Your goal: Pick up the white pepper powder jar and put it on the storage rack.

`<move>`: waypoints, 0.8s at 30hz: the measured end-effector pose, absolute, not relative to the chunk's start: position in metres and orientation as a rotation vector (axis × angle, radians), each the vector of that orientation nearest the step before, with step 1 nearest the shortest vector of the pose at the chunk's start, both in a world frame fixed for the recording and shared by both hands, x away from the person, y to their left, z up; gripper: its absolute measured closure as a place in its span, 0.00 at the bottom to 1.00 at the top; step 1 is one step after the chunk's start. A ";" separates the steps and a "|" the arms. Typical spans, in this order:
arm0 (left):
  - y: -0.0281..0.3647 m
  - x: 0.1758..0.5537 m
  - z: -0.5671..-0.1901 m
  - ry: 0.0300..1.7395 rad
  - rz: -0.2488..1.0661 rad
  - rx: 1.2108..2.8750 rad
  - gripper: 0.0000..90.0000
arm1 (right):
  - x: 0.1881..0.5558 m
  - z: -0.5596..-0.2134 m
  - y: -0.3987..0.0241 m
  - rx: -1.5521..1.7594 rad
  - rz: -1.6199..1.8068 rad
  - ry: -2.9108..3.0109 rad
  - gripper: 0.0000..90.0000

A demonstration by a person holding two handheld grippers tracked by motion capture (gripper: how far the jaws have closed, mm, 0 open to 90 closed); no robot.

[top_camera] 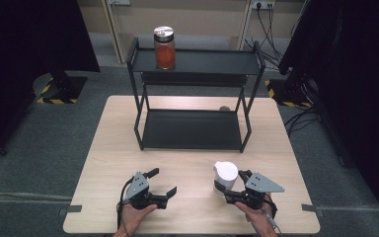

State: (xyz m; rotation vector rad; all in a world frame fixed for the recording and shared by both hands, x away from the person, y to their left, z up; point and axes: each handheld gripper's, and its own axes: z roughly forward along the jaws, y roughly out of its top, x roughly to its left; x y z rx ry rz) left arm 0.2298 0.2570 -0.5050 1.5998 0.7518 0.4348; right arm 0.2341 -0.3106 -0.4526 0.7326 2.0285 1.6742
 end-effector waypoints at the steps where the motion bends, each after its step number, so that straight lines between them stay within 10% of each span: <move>1: 0.257 0.230 -0.505 0.752 0.436 1.600 0.03 | 0.235 -0.451 -0.310 0.735 1.670 2.026 0.34; 24: 0.257 0.227 -0.505 0.751 0.456 1.594 0.03 | 0.269 -0.376 -0.298 0.684 1.659 2.007 0.34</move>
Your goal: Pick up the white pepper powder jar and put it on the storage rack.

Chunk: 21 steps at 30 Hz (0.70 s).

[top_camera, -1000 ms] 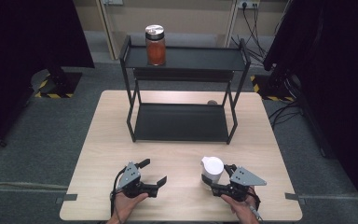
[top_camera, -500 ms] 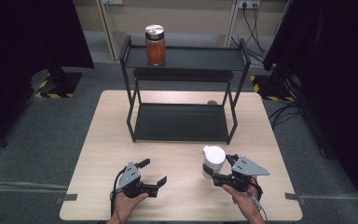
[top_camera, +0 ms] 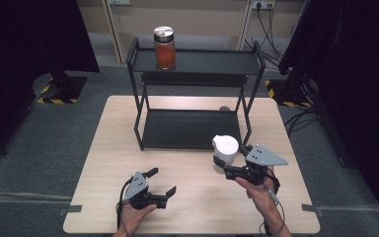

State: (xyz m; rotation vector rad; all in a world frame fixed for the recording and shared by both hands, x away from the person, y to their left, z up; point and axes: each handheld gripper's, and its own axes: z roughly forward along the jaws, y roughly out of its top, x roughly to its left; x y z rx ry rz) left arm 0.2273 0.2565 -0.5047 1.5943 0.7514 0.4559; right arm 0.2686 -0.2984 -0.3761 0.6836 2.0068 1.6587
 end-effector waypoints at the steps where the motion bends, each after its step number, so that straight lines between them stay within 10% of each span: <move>1: 0.257 0.227 -0.505 0.752 0.456 1.594 0.03 | 0.271 -0.373 -0.298 0.681 1.664 2.006 0.34; 21: 0.257 0.226 -0.505 0.770 0.463 1.584 0.03 | 0.308 -0.294 -0.275 0.652 1.678 1.987 0.34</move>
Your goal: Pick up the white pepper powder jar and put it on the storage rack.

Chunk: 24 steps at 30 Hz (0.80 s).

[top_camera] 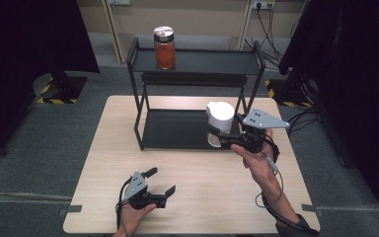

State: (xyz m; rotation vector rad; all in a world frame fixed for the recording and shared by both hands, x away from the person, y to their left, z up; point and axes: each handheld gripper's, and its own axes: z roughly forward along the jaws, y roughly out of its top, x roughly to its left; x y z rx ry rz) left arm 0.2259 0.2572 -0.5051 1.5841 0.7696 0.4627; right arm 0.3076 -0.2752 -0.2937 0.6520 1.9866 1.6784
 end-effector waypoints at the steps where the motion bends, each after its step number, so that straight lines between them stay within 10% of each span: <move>1: 0.257 0.226 -0.505 0.770 0.463 1.584 0.03 | 0.310 -0.292 -0.274 0.655 1.683 1.983 0.34; 24: 0.257 0.226 -0.506 0.777 0.466 1.574 0.03 | 0.358 -0.221 -0.234 0.699 1.701 1.919 0.34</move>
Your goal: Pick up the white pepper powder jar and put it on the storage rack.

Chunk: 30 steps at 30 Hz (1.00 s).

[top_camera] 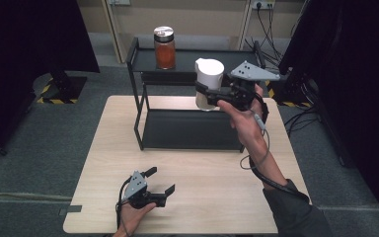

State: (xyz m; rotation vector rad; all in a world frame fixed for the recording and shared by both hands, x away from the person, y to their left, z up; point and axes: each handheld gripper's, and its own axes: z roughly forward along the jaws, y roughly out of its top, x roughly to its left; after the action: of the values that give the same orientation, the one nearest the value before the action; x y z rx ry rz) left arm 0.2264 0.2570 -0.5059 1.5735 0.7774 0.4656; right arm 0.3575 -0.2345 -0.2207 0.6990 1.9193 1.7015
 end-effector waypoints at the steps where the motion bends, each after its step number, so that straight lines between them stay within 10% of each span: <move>1: 0.257 0.226 -0.506 0.775 0.466 1.574 0.03 | 0.360 -0.218 -0.233 0.700 1.702 1.917 0.34; 30: 0.258 0.224 -0.506 0.764 0.455 1.574 0.03 | 0.420 -0.171 -0.180 0.815 1.596 1.800 0.34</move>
State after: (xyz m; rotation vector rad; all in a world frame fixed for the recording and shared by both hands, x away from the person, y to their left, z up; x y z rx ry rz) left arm 0.2243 0.2582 -0.5064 1.5743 0.7639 0.4551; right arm 0.4197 -0.1798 -0.1706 0.8149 1.7997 1.5957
